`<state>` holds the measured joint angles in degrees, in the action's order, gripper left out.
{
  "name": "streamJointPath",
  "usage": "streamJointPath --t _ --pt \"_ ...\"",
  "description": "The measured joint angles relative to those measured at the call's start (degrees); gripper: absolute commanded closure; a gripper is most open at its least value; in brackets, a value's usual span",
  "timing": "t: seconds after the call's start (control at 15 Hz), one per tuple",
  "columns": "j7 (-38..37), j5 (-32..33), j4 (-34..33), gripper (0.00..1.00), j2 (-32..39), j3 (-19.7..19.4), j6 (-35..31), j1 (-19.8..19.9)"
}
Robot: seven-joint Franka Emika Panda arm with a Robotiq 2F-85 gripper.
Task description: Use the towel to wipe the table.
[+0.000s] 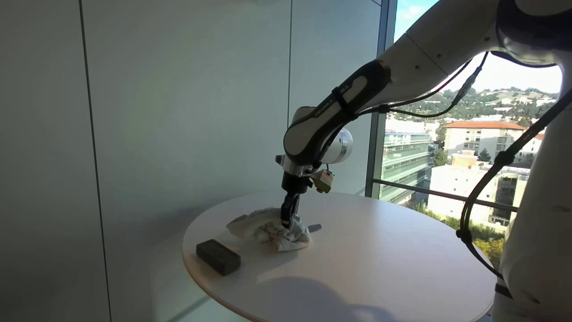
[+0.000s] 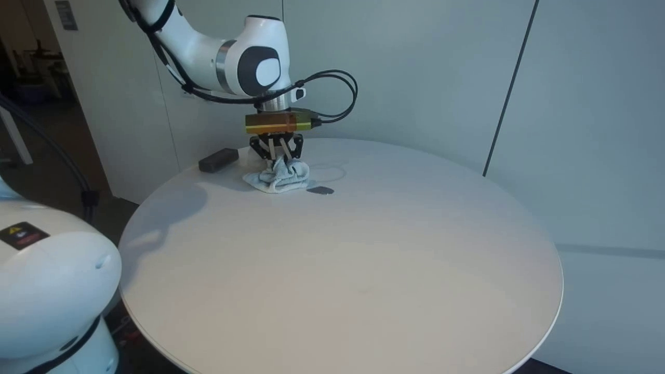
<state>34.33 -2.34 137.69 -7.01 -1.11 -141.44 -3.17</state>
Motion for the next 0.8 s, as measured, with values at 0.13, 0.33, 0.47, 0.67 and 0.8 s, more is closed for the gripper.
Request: streamJointPath --t 0.13,0.33,0.47,0.67,0.8 --pt "-6.35 7.27 0.04 0.9 0.61 0.06 -0.04 1.01" --pt "-14.59 18.95 0.15 0.9 1.85 -2.1 -0.1 5.6" --pt "-19.1 24.73 0.2 0.9 1.96 -3.97 0.06 8.6" --pt "-26.47 31.98 0.28 0.9 1.95 -5.73 1.81 11.91" --pt "-27.82 32.86 0.24 0.9 1.77 -5.54 2.92 12.07"
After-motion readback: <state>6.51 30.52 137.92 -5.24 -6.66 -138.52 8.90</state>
